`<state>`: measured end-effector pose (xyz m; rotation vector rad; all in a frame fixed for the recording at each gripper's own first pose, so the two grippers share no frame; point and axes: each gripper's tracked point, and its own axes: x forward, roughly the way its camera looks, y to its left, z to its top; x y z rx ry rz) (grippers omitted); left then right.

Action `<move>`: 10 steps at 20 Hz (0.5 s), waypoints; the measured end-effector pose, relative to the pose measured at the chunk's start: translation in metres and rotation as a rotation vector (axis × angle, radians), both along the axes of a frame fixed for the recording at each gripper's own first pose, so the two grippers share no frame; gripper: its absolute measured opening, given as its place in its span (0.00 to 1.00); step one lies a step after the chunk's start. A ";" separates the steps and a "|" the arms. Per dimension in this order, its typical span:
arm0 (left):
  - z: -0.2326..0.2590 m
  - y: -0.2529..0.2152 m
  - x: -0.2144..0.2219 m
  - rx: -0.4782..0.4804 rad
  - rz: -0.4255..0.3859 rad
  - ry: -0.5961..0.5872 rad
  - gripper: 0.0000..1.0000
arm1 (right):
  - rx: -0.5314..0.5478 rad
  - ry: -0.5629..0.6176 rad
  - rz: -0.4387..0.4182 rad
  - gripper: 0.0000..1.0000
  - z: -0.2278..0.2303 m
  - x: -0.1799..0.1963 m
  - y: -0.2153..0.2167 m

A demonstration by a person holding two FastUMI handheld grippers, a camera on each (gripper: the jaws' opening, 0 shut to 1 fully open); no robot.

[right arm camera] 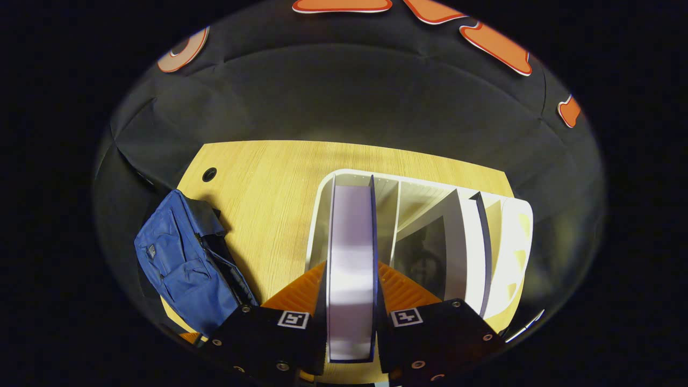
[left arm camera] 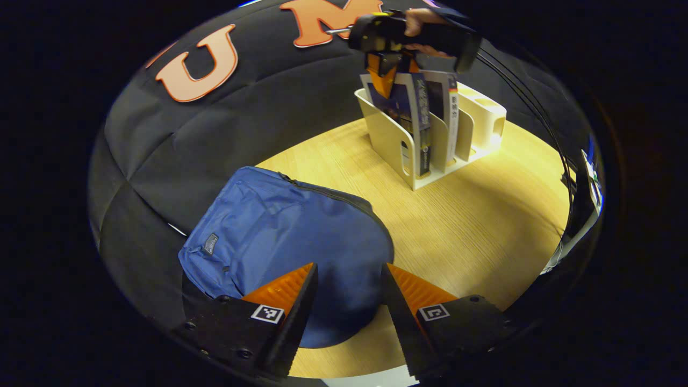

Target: Open the schoolbag, grab two books from the bookshelf and put them into the schoolbag.

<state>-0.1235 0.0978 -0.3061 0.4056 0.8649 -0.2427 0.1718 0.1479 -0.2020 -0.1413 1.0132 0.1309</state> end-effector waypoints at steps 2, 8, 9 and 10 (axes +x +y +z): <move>-0.008 -0.006 -0.004 0.050 -0.017 0.011 0.77 | 0.000 -0.001 0.002 0.42 0.000 0.000 0.001; -0.042 -0.001 -0.015 0.214 -0.025 0.070 0.77 | 0.000 0.009 0.005 0.42 -0.004 -0.001 0.000; -0.047 0.002 -0.014 0.239 -0.011 0.081 0.77 | -0.002 0.010 0.007 0.42 -0.005 -0.001 0.000; -0.051 0.004 -0.014 0.262 -0.007 0.081 0.77 | -0.003 0.012 0.009 0.43 -0.006 -0.001 0.000</move>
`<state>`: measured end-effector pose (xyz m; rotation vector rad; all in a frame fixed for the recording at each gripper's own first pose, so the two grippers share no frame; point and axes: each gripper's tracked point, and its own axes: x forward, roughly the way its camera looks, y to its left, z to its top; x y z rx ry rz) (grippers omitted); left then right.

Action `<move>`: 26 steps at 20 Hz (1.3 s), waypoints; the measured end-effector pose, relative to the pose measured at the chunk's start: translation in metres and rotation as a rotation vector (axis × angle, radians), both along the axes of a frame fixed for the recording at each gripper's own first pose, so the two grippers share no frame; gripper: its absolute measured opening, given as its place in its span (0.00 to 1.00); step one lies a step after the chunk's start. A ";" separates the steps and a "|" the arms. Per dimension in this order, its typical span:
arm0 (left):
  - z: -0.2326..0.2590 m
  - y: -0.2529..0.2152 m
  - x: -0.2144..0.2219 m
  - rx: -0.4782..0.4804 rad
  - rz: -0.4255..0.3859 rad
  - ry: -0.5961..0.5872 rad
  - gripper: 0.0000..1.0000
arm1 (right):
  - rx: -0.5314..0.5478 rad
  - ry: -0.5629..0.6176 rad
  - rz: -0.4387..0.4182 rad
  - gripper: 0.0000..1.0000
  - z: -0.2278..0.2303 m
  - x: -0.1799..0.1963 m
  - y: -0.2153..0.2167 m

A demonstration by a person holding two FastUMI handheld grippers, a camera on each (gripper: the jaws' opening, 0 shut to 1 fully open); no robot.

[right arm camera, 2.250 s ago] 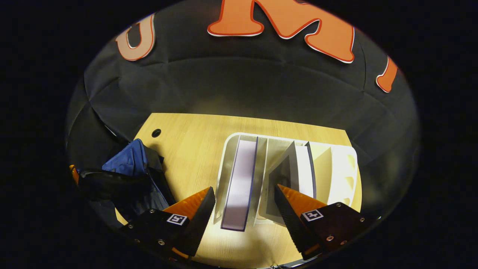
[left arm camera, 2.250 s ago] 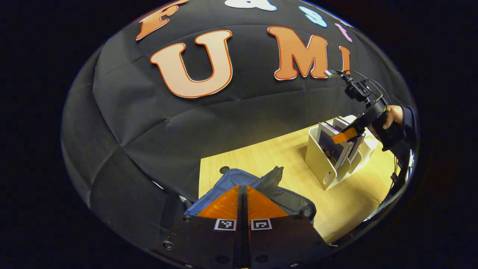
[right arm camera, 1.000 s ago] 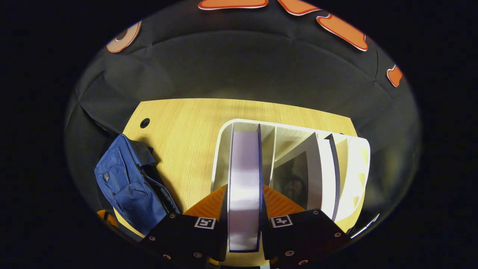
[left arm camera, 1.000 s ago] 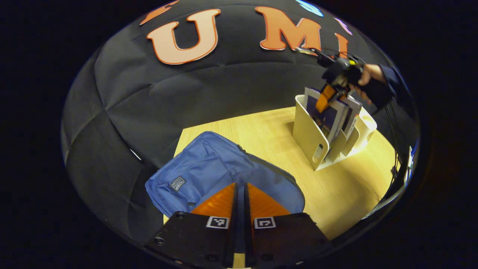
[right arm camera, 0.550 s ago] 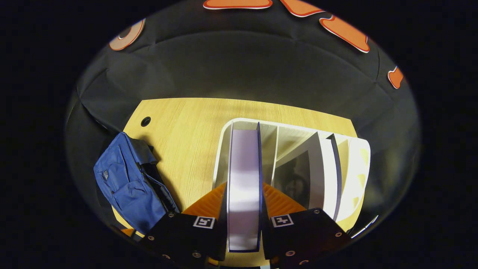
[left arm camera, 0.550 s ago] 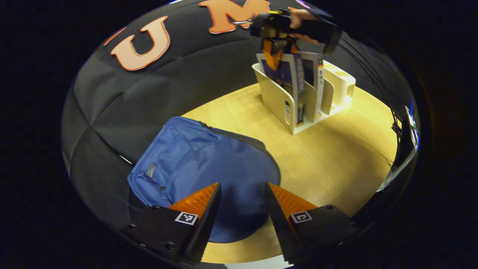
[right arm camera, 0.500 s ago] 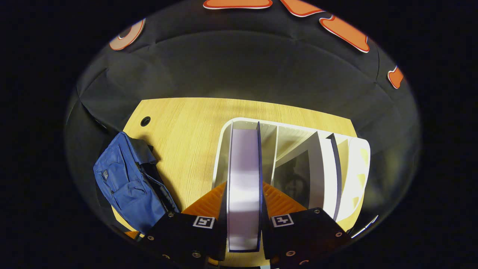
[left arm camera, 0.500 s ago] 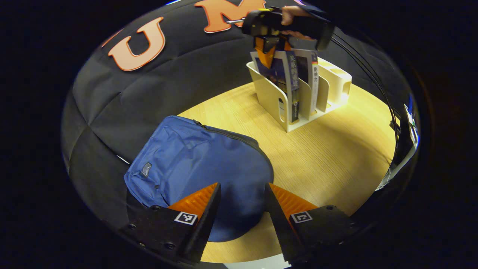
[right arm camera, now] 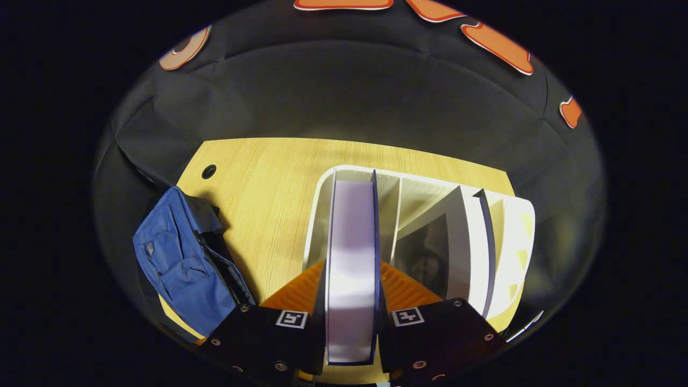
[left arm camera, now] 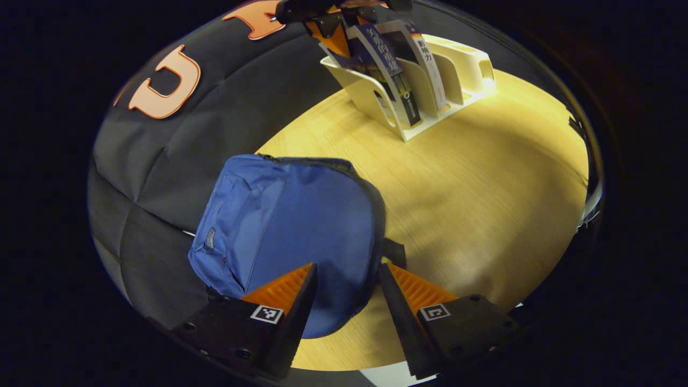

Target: Open the schoolbag, grab two books from the bookshelf and put them into the schoolbag.

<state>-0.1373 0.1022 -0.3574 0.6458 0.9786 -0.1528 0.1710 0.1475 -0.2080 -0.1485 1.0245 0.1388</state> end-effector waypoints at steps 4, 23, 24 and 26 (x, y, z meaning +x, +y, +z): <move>-0.010 0.004 0.002 0.052 0.004 0.019 0.67 | -0.002 0.005 0.010 0.43 -0.003 0.000 0.000; 0.061 0.024 0.032 -0.124 0.091 0.026 0.01 | 0.028 0.027 0.015 0.44 -0.006 0.000 -0.004; 0.073 0.031 0.036 -0.128 0.095 0.008 0.01 | 0.029 0.027 0.015 0.44 -0.006 0.000 -0.004; 0.095 0.042 0.045 -0.139 0.100 -0.035 0.01 | 0.029 0.029 0.014 0.44 -0.006 0.000 -0.004</move>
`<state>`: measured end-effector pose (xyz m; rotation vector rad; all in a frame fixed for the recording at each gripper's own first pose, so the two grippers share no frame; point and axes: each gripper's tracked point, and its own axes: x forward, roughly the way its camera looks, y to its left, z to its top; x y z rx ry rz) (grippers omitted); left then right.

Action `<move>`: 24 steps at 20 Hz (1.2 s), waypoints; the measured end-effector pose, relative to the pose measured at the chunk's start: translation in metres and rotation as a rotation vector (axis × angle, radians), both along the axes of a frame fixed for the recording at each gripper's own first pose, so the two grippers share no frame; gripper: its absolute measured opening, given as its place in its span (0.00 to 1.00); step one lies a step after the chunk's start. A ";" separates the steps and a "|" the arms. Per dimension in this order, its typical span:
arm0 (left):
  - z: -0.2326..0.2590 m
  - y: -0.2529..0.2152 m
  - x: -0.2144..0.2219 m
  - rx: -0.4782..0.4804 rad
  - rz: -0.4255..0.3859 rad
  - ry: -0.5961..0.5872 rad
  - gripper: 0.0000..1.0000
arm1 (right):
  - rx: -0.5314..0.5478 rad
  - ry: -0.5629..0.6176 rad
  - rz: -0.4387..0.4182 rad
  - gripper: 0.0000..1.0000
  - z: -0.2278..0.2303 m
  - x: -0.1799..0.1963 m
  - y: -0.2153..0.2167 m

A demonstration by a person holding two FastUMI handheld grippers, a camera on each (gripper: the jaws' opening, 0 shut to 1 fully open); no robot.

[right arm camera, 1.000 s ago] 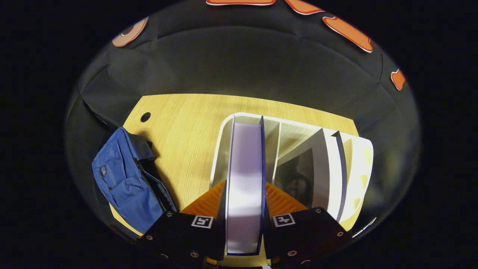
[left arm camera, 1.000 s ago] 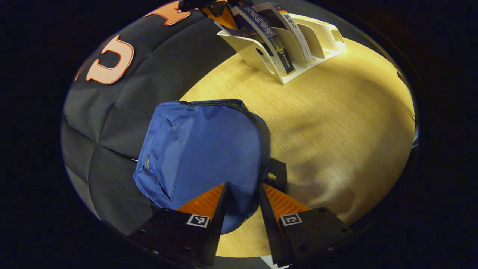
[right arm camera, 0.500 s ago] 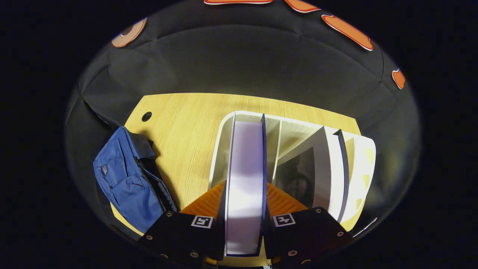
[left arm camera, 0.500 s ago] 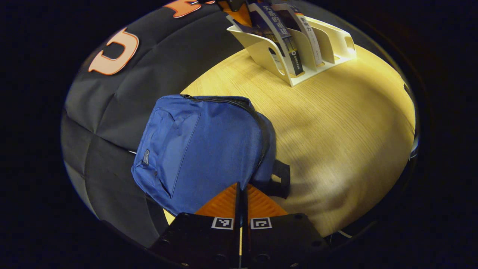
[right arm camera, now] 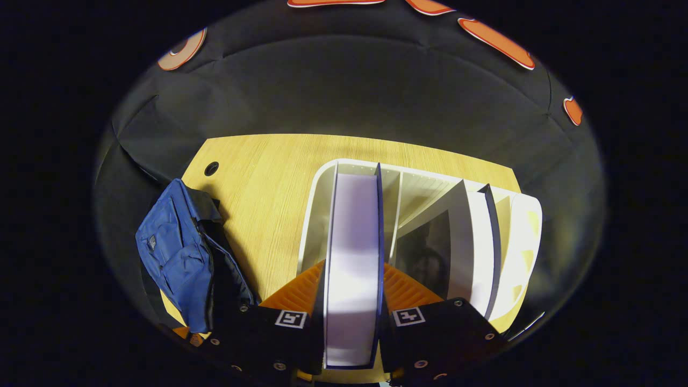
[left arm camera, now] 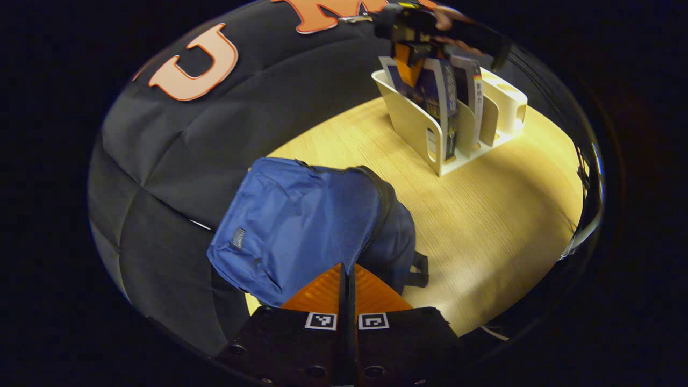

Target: Open the schoolbag, grab two books from the bookshelf and put them into the schoolbag.

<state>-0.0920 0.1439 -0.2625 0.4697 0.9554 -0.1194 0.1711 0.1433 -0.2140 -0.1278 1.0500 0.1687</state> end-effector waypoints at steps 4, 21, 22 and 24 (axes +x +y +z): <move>0.039 0.015 0.017 -0.053 0.017 -0.063 0.01 | 0.004 0.009 -0.003 0.44 -0.001 -0.001 0.000; 0.129 0.120 0.108 -0.283 0.211 -0.284 0.00 | -0.028 0.078 -0.005 0.45 -0.022 -0.010 0.003; 0.129 0.119 0.109 -0.301 0.217 -0.283 0.00 | -0.021 0.083 -0.012 0.44 -0.022 -0.010 0.002; 0.128 0.116 0.110 -0.306 0.207 -0.276 0.00 | -0.008 0.098 -0.017 0.42 -0.020 -0.013 0.003</move>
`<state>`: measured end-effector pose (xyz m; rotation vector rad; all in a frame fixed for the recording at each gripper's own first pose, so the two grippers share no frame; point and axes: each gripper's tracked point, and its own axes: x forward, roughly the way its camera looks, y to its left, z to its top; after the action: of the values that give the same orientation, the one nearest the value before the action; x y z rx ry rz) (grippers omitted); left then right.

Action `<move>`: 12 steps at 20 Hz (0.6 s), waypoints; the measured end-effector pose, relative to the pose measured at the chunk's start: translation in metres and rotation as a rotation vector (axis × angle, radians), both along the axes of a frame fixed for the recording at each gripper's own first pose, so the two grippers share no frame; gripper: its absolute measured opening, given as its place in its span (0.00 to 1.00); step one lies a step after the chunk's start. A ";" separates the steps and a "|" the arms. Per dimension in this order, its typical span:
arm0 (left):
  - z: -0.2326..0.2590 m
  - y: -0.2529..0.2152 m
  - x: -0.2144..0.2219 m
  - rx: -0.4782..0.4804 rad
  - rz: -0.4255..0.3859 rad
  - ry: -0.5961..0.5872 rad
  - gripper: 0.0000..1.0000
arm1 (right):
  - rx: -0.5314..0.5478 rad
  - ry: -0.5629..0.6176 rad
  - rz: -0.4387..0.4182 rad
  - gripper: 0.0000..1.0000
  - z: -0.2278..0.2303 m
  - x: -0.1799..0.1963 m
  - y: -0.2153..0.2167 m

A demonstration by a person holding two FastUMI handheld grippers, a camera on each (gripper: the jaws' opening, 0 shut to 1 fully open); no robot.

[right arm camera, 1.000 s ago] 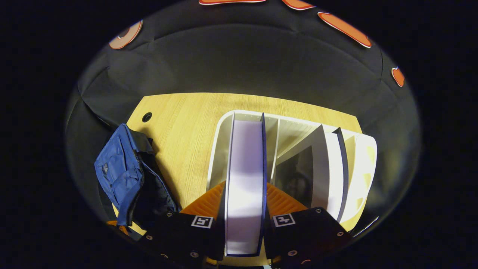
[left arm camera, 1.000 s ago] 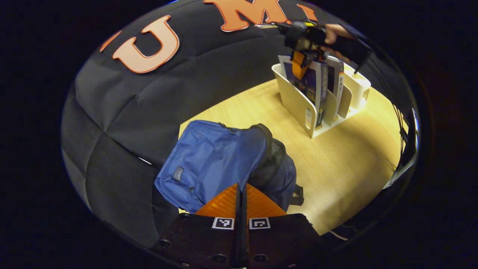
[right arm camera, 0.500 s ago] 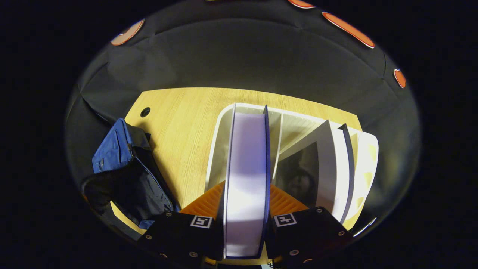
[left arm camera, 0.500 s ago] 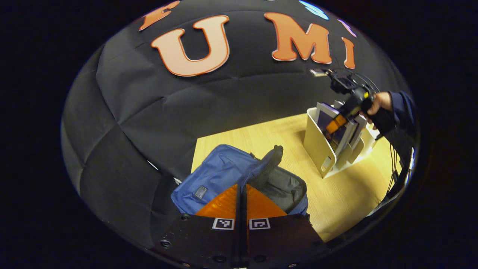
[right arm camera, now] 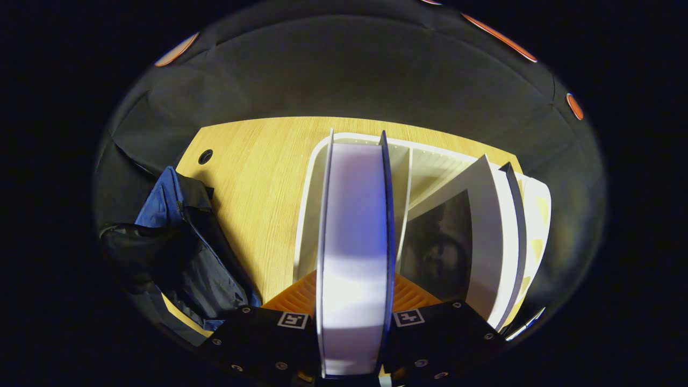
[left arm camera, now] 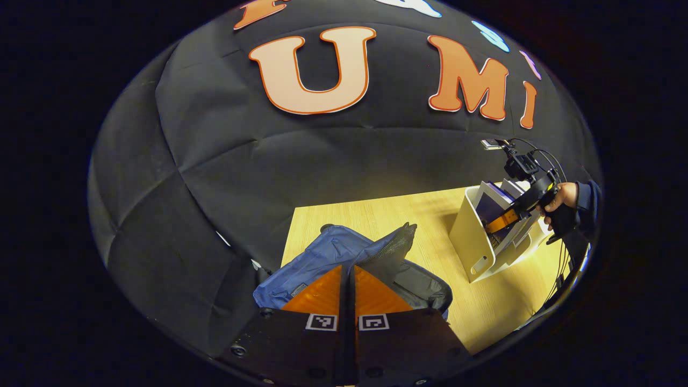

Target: Open the schoolbag, grab two books from the bookshelf and put them into the schoolbag.

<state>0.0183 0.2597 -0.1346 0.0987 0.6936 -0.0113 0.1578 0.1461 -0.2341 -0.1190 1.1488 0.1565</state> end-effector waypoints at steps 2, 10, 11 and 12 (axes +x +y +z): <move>0.001 -0.003 0.003 0.002 -0.014 0.000 0.00 | 0.013 0.000 0.010 0.42 0.006 -0.003 -0.001; 0.003 -0.004 0.004 -0.008 -0.027 -0.007 0.00 | 0.118 -0.069 -0.008 0.41 0.068 -0.010 -0.011; 0.003 -0.005 0.004 -0.013 -0.028 -0.007 0.00 | 0.124 -0.085 -0.012 0.41 0.076 -0.010 -0.015; 0.003 -0.005 0.005 -0.016 -0.029 -0.008 0.00 | 0.137 -0.100 -0.014 0.41 0.085 -0.011 -0.019</move>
<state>0.0229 0.2545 -0.1319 0.0932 0.6842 -0.0440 0.1465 0.1275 -0.1495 0.0023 1.0362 0.2139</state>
